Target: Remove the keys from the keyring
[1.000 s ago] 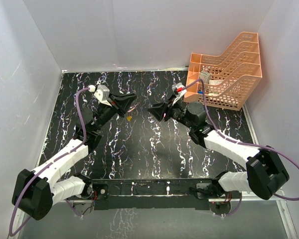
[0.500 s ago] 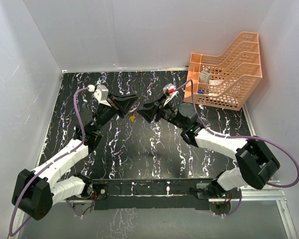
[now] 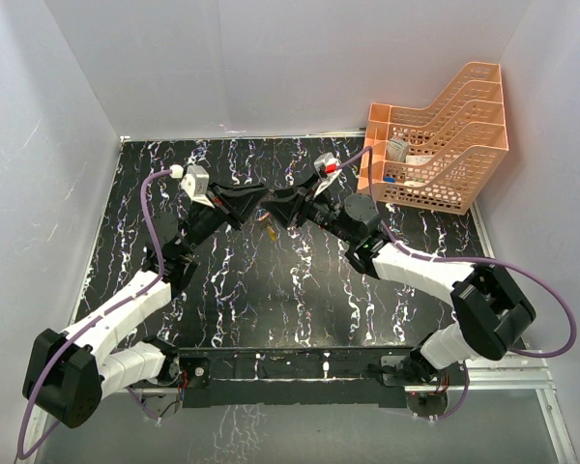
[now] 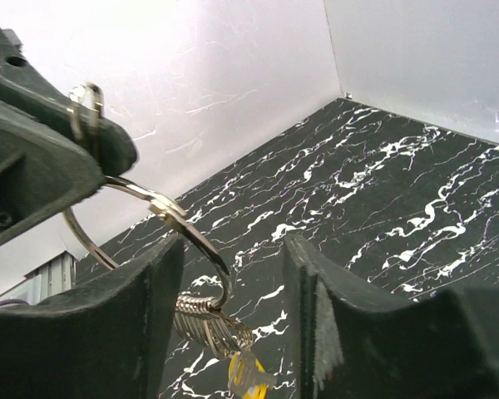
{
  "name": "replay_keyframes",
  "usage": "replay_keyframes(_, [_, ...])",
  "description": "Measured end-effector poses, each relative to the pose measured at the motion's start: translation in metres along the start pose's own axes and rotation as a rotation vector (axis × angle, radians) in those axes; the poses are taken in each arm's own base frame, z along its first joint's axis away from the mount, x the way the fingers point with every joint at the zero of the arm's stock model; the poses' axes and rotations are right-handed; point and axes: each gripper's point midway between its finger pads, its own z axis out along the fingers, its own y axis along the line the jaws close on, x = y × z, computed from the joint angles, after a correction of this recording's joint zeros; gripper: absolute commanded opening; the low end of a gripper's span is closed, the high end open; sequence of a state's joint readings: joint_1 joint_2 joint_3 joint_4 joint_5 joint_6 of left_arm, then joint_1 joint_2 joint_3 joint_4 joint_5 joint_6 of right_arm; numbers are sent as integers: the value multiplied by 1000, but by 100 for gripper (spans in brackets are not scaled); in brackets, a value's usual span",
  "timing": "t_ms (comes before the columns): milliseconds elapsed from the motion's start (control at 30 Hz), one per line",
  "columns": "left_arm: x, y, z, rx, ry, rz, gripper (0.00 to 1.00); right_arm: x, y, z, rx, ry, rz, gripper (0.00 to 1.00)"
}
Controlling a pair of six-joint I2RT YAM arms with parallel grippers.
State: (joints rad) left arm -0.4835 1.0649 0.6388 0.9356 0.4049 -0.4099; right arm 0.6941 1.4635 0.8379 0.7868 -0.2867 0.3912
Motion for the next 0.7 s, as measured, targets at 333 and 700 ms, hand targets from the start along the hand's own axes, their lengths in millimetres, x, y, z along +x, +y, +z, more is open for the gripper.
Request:
replay_keyframes(333, [-3, -1, -4, -8, -1, 20, 0, 8, 2, 5, 1, 16, 5, 0])
replay_keyframes(700, [7, 24, -10, -143, 157, 146, 56, -7, -24, -18, 240, 161, -229, 0])
